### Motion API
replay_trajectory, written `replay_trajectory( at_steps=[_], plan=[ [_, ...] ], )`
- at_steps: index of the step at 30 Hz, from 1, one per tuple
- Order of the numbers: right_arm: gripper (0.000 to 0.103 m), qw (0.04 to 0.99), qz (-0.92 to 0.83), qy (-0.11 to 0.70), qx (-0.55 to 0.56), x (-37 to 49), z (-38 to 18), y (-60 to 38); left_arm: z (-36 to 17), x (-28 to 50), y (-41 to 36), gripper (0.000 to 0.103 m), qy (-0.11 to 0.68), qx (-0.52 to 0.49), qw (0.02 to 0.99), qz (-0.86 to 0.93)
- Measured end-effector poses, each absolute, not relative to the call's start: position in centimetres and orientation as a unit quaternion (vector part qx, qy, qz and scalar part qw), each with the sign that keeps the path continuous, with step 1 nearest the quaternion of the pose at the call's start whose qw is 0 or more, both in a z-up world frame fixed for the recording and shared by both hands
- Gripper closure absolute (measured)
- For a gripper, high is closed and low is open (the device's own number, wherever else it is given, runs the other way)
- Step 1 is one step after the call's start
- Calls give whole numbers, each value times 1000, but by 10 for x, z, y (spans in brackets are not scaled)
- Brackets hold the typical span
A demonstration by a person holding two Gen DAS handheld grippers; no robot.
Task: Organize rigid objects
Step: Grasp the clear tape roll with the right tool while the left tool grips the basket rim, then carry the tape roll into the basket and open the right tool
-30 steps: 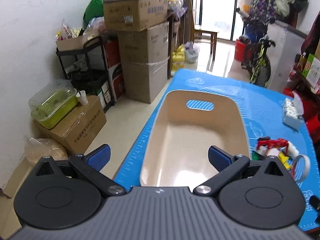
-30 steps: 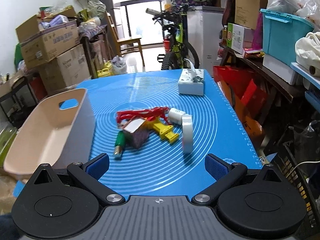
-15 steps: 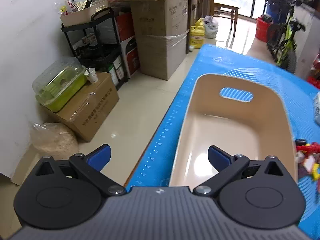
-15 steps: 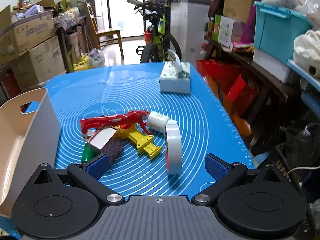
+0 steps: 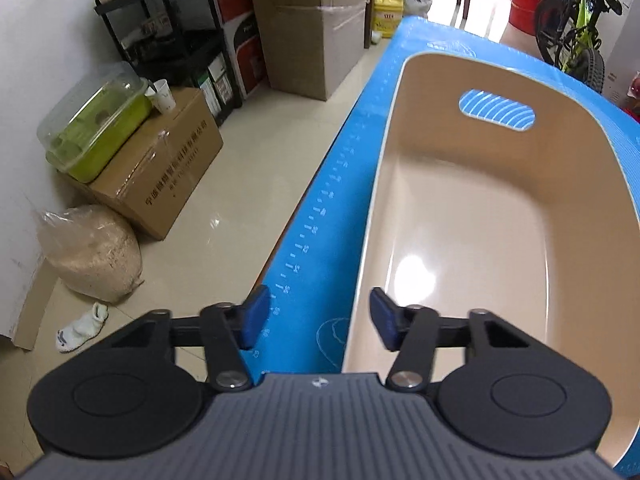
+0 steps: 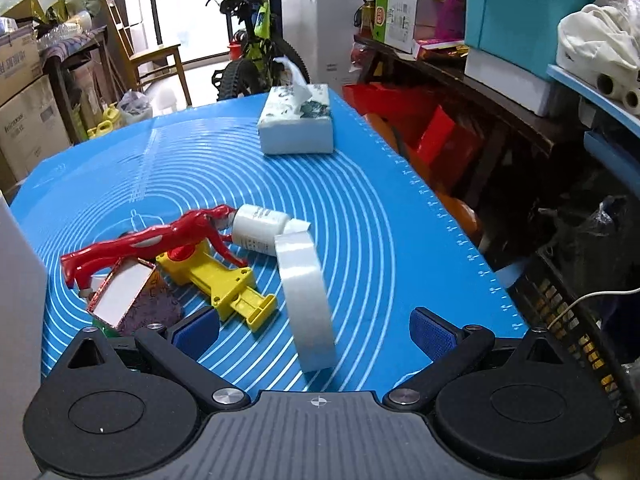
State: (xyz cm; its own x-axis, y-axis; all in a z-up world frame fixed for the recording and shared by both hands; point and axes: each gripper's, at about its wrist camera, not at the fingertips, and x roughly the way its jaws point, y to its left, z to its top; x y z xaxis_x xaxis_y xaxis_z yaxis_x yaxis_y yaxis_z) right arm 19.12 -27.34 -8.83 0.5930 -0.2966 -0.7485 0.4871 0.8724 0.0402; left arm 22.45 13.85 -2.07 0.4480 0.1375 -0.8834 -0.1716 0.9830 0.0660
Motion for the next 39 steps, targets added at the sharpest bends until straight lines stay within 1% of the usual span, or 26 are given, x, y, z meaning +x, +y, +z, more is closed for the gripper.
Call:
replay_trajectory(
  at_steps=[1,3,4,6,8,13,15,17,18,20,22,23,24,25,28,33,39],
  plan=[
    [4,883,-221,396,119,194,-90,-273,-22,225,139,53,519,-23,850,86],
    [9,883,-220,400,109,199,-94,-269,-24,226,145,59,524,-40,848,74],
    [11,882,-221,403,104,201,-96,-268,-25,227,145,60,525,-45,847,70],
    [15,880,-224,409,96,205,-99,-267,-27,228,145,69,528,-50,845,61],
    [16,879,-227,410,92,207,-100,-267,-28,228,141,75,532,-48,844,52],
    [25,880,-235,404,84,209,-100,-271,-29,228,138,79,534,-45,843,49],
    [29,878,-240,406,80,210,-100,-271,-30,228,139,83,532,-47,844,47],
    [31,877,-240,408,84,211,-101,-272,-29,228,136,84,531,-39,845,46],
    [33,876,-240,409,85,211,-101,-272,-29,228,135,86,530,-34,846,47],
    [39,877,-239,409,78,211,-101,-270,-29,229,133,93,530,-34,846,40],
    [58,878,-240,409,64,212,-101,-266,-29,229,133,93,529,-32,847,40],
    [61,878,-241,410,58,212,-101,-264,-30,228,133,95,529,-34,847,39],
    [67,878,-240,411,56,213,-101,-264,-30,228,132,95,529,-33,847,39],
    [69,879,-234,411,57,212,-101,-264,-30,228,132,95,529,-31,847,39],
    [73,881,-229,410,54,211,-100,-263,-30,229,132,95,529,-30,847,39],
    [73,883,-230,402,74,207,-94,-269,-31,228,131,95,529,-29,847,40],
    [73,881,-225,399,122,201,-90,-278,-31,228,130,95,529,-26,848,41]
  ],
)
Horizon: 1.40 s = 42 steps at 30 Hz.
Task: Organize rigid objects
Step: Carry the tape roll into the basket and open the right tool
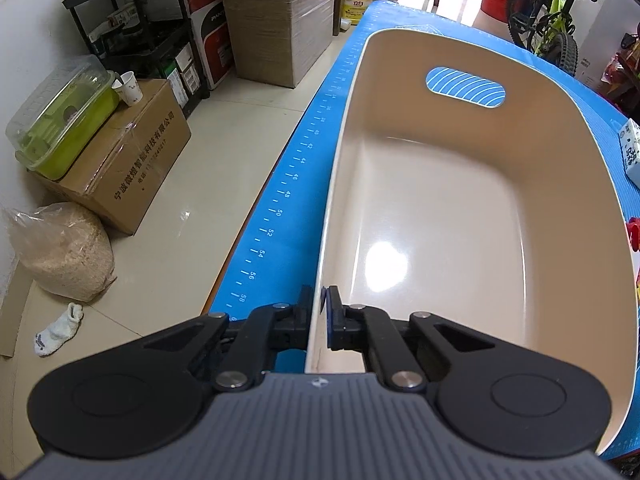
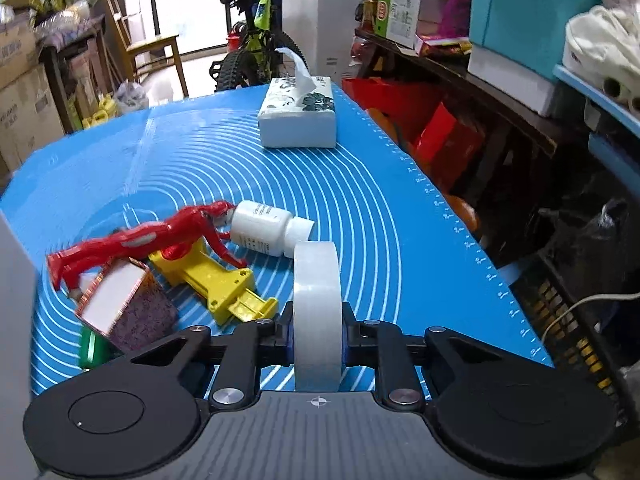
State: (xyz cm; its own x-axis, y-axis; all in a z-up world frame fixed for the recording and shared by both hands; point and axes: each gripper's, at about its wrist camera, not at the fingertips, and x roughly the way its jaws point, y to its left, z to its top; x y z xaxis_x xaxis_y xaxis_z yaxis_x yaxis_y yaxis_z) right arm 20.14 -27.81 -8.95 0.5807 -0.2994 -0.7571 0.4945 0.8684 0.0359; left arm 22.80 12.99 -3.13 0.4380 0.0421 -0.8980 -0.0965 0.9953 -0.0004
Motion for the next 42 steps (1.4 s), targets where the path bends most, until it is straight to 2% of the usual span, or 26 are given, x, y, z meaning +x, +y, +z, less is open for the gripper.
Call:
replay_trajectory(
  at_steps=[12,28,34,42],
  plan=[
    [73,909,-207,332,141,189,-47,-259,-31,228,129,95,528,-23,848,41],
    [73,949,-92,250,166,206,6,-179,-31,228,126,95,529,-19,847,40],
    [73,958,-8,246,148,227,18,-131,-30,228,127,95,529,-15,848,40],
    [73,951,72,281,109,238,21,-69,-31,227,127,95,529,-10,848,37]
  ],
)
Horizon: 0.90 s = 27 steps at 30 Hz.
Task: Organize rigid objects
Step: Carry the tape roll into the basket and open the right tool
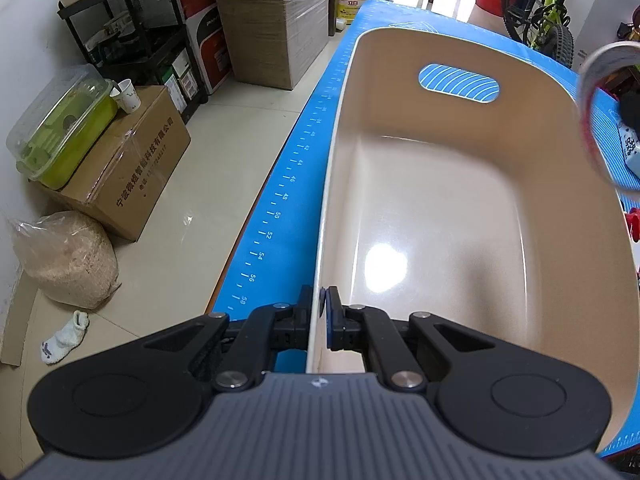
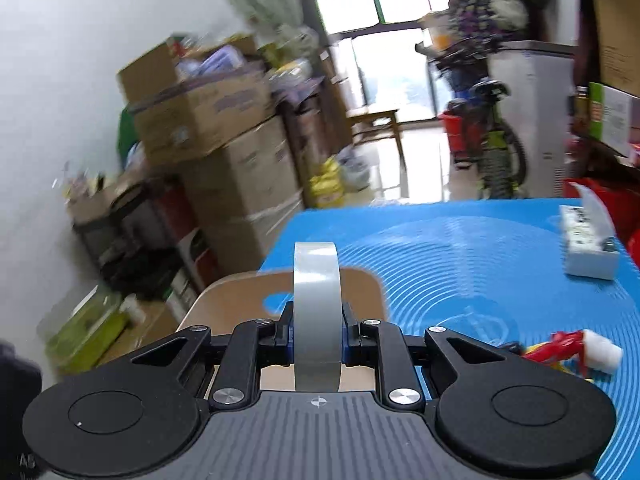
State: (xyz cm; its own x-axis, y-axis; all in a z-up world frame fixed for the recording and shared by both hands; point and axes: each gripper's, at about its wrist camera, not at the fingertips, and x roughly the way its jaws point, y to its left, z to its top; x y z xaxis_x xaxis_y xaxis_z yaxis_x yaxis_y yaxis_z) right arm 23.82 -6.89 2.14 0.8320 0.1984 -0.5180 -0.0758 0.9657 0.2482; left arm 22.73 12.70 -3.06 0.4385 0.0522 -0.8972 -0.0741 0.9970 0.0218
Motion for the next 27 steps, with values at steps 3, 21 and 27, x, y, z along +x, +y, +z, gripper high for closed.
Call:
replay_trajectory(
  at_steps=[3,21,27],
  plan=[
    [73,943,93,308,84,240,15,-52,-30,227,125,95,529,-8,848,38],
    [46,902,124,412,20,244,-26,-35,-30,227,123,95,529,-4,848,42],
    [31,910,105,401,31,241,-16,-46,-30,228,123,95,529,-7,847,43]
  ],
)
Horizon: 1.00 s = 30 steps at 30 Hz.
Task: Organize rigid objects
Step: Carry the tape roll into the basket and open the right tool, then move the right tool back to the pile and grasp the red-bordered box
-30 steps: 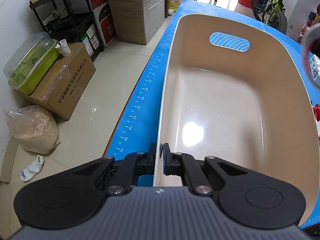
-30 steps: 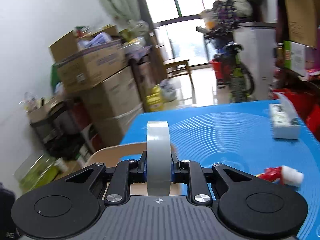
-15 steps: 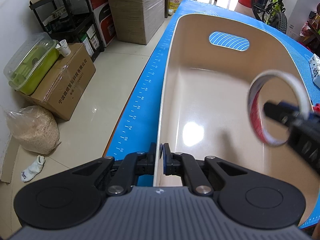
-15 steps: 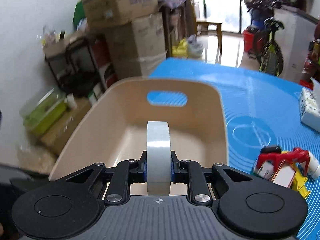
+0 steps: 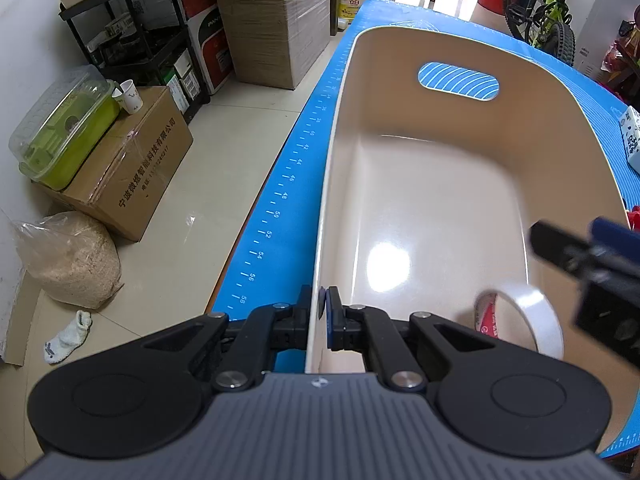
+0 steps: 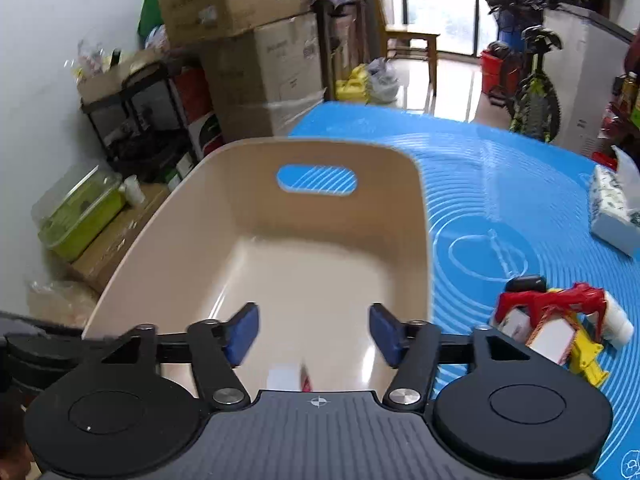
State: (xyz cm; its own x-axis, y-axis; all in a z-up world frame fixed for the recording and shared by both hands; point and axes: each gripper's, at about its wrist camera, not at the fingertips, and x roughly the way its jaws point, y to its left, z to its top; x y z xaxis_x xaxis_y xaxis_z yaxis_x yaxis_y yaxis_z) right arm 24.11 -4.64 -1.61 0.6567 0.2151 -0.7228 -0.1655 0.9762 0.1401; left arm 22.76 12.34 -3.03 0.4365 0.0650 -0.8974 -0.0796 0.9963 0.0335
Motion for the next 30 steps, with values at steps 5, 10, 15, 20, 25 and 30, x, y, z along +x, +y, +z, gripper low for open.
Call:
replay_trajectory(
  at_steps=[5,10,15,20,25,30],
  plan=[
    [24,928,78,362,51,236,6,-72,-30,228,123,95,529,-8,847,43],
    [18,936,33,345,71,240,13,-104,-30,228,123,95,529,-9,847,43],
    [17,935,-28,344,75,243,1,-143,-30,228,124,95,529,-9,847,43],
    [17,923,-79,368,86,246,-22,-174,-30,228,123,95,529,-9,847,43],
    [14,905,-119,399,84,248,-48,-188,-30,227,124,95,529,-10,848,44],
    [12,897,-128,415,80,253,-71,-191,-30,227,124,95,529,-10,848,44]
  ],
)
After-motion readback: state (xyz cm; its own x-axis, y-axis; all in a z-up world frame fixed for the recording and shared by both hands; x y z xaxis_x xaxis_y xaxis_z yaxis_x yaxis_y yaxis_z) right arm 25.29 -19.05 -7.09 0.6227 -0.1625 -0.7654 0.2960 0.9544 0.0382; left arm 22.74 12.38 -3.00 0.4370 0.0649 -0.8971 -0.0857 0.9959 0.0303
